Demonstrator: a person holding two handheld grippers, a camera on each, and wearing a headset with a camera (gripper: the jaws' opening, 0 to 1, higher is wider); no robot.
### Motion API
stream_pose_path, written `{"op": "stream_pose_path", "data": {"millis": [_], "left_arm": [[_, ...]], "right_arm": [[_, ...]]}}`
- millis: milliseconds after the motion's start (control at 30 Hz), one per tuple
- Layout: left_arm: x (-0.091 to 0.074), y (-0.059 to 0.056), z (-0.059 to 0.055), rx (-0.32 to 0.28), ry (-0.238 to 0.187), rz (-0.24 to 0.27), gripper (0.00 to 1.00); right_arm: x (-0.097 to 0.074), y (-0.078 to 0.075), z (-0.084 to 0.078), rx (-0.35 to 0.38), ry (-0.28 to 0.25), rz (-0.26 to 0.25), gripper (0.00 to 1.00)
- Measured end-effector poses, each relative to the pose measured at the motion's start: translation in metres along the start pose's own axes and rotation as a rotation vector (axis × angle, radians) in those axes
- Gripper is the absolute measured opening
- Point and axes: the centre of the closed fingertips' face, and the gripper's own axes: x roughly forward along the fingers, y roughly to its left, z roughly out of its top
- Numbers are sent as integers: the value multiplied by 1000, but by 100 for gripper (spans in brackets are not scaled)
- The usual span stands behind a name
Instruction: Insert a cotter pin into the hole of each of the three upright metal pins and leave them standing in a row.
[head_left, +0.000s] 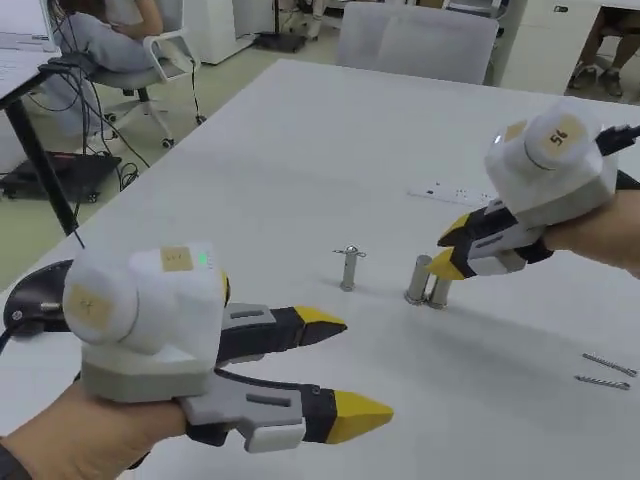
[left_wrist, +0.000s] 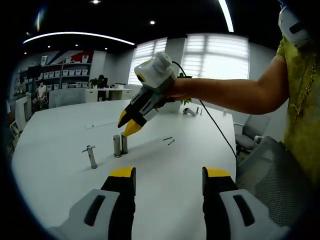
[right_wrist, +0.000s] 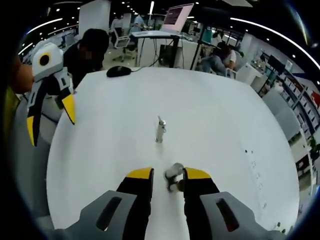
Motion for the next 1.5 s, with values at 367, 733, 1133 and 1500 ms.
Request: {"op": "stream_pose_path", "data": {"millis": [367, 733, 1133, 1500], "left_arm": [[0, 1, -1, 1, 3, 2, 54], [-2, 4, 0, -4, -2, 8, 54], [-4, 7, 2, -10, -9, 20, 54], [-3, 7, 1, -11, -6, 20, 54]], "right_arm": [[25, -6, -15, -17, 85, 43, 25], [33, -5, -14, -32, 109, 68, 22], [36, -8, -15, -51, 120, 70, 16], [37, -5, -10, -29, 107, 75, 13]]}}
